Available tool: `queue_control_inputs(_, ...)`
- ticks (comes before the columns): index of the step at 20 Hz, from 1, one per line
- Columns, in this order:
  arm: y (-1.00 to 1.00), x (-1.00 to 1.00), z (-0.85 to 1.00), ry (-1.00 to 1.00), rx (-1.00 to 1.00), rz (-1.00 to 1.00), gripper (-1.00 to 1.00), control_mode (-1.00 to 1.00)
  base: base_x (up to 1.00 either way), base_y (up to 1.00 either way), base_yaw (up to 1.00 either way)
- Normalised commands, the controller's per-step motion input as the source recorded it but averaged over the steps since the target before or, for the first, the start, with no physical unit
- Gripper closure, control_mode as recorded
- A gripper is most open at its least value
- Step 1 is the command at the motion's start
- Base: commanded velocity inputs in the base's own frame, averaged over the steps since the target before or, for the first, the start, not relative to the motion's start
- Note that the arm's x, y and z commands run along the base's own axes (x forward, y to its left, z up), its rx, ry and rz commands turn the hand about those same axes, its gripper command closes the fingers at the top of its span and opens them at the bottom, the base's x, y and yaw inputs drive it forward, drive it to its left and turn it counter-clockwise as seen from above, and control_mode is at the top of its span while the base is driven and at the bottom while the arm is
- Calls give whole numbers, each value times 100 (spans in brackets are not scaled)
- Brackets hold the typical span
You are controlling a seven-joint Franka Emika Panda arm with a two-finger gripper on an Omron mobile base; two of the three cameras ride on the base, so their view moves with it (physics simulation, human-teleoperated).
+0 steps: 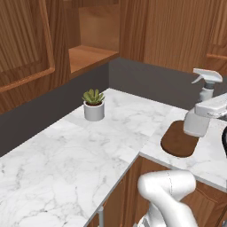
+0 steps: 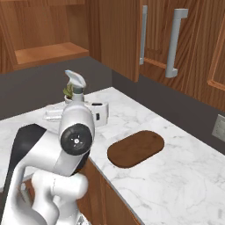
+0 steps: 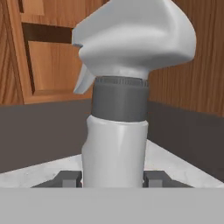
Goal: Grab the spray bottle from the cabinet, then place it next to the cutting board for sanitizing. Then grab the dish brush from the countertop next to the sink and place it next to the cutting board.
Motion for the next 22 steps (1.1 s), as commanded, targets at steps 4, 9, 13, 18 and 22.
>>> queue_control_inputs(4,-90,-37,-68,-7,0,-19,100,-100,0,0,0)
queue_control_inputs(9,-78,-14,-81,-26,-1,-14,100,-100,0,0,0)
queue_control_inputs(13,-94,16,-71,-13,0,-5,100,-100,0,0,0)
queue_control_inputs(18,-81,47,-69,-10,0,0,100,-100,0,0,0)
queue_control_inputs(22,-54,70,-65,-3,0,0,100,-100,0,0,0)
